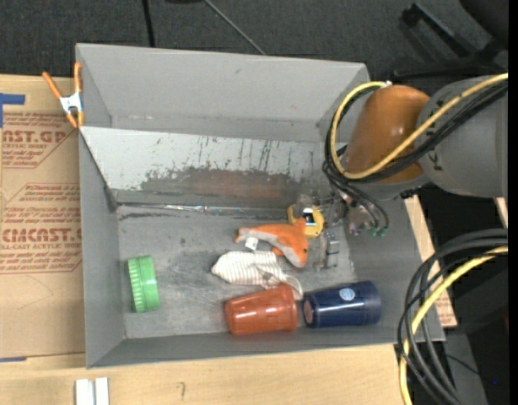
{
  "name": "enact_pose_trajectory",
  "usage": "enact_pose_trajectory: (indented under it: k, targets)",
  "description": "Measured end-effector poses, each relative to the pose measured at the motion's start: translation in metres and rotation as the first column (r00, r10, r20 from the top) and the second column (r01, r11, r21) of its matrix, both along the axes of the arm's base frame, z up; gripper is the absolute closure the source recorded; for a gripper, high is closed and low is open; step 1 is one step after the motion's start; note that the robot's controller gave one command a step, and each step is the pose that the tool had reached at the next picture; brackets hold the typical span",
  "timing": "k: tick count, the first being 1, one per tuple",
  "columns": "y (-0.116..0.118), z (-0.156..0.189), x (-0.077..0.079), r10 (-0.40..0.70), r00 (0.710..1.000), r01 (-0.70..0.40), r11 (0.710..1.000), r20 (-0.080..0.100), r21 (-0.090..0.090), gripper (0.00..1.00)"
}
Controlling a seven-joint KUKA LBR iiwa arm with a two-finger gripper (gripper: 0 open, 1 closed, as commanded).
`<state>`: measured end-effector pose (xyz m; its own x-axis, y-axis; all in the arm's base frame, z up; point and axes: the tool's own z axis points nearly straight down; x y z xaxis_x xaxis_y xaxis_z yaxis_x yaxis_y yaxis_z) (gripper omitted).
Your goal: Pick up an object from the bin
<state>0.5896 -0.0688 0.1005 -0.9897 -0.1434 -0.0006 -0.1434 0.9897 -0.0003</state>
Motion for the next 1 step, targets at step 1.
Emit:
enact_pose_trajectory:
  k: [1]
  targets:
    - [0.01, 0.0155, -0.0009, -0.143, 0.99, 0.143, 0.99, 0.002, 0.002, 0.0]
